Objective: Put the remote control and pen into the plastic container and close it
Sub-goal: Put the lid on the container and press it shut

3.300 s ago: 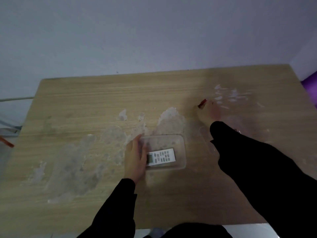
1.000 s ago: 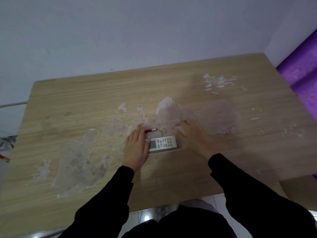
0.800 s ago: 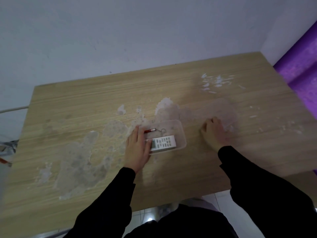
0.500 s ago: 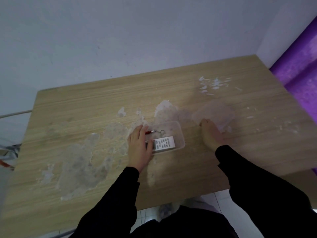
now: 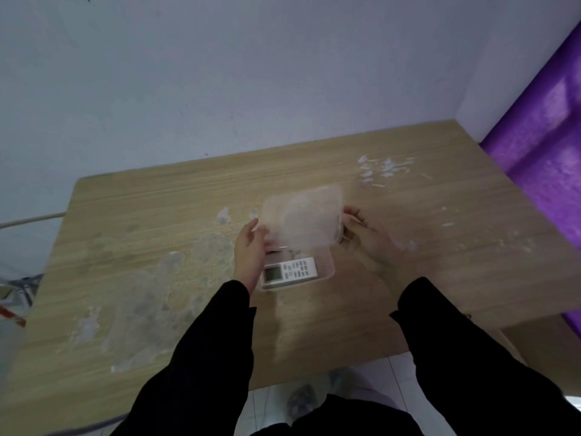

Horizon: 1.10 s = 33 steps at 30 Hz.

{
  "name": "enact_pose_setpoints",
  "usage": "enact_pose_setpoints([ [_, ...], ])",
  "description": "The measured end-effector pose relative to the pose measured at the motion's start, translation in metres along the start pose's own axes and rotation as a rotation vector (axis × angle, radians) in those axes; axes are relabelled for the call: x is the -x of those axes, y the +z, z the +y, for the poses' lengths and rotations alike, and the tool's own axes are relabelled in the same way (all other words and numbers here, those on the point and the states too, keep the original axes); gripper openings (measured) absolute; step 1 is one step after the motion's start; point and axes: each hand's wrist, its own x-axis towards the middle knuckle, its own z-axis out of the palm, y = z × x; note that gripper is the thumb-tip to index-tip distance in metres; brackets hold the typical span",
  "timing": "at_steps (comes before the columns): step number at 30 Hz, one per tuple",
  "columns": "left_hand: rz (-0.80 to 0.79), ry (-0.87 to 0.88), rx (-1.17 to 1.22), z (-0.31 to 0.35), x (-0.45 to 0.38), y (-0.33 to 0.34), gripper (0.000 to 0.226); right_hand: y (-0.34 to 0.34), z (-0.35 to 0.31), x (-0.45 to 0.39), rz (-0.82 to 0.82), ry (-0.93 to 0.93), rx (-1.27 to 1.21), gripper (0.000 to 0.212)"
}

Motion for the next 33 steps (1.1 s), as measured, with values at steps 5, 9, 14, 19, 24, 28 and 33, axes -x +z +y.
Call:
enact_pose_setpoints([
  [5, 0.114, 0.125, -0.376, -0.022, 0.008, -0.021, 0.032, -0.015, 0.04, -0.016, 0.332, 0.138, 0.474, 0.019],
  [9, 0.203, 0.127, -0.475, -0.035, 0.024, -0.023, 0.032, -0.006, 0.054, -0.016, 0.3, 0.032, 1.05, 0.019],
  [14, 0.209, 0.166, -0.573, -0.059, 0.031, -0.027, 0.034, -0.004, 0.072, -0.009, 0.244, -0.059, 1.234, 0.022],
  [19, 0.194, 0.176, -0.536, -0.064, 0.027, -0.027, 0.033, -0.005, 0.074, -0.005, 0.241, -0.084, 1.239, 0.028],
  [24, 0.18, 0.144, -0.496, -0.064, 0.02, -0.026, 0.034, -0.012, 0.074, -0.012, 0.216, -0.121, 1.256, 0.027],
  [28, 0.161, 0.17, -0.455, -0.068, 0.027, -0.027, 0.033, -0.018, 0.073, -0.012, 0.151, -0.075, 1.241, 0.022],
  [33, 0.156, 0.181, -0.427, -0.073, 0.035, -0.028, 0.032, -0.023, 0.081, -0.008, 0.118, -0.007, 1.153, 0.023],
])
